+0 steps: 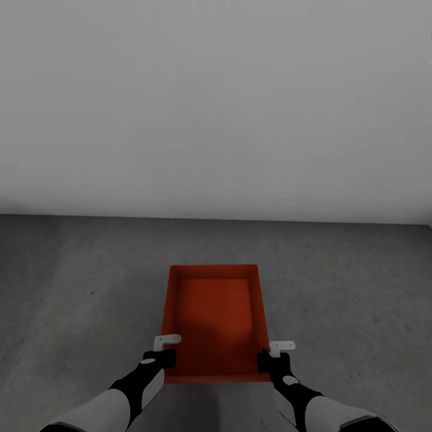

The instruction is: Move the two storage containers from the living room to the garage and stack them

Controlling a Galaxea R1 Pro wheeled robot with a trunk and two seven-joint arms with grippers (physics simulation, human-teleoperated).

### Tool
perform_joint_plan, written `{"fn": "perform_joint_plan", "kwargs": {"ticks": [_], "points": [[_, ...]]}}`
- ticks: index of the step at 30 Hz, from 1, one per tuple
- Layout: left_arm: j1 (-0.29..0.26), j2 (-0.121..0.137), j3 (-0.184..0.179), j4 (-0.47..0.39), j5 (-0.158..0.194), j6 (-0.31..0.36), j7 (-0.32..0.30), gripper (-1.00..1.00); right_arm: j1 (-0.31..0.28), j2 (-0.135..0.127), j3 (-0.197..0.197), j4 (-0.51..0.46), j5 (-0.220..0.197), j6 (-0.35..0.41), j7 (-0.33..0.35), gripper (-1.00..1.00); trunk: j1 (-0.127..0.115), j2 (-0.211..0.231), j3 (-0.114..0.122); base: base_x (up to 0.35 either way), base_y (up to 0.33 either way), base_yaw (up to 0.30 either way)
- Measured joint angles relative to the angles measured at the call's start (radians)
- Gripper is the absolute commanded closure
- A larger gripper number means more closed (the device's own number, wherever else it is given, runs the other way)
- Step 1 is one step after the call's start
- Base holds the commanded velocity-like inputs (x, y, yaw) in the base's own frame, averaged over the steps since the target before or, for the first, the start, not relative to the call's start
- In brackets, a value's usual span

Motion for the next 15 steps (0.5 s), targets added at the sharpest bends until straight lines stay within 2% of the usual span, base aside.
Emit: {"fn": "perform_joint_plan", "kwargs": {"ticks": [2,15], "points": [[0.0,0.0,0.0,0.0,0.0,0.001,0.0,1.0,0.0,0.0,-0.003,0.001,0.004,0.0,0.0,1.0,0.001,-0.014,-0.006,0.0,0.0,0.0],[0.0,0.0,-0.001,0.0,0.001,0.001,0.0,1.0,0.0,0.0,0.001,0.0,-0.001,0.0,-0.001,1.0,0.002,-0.014,-0.006,0.0,0.0,0.0]]}}
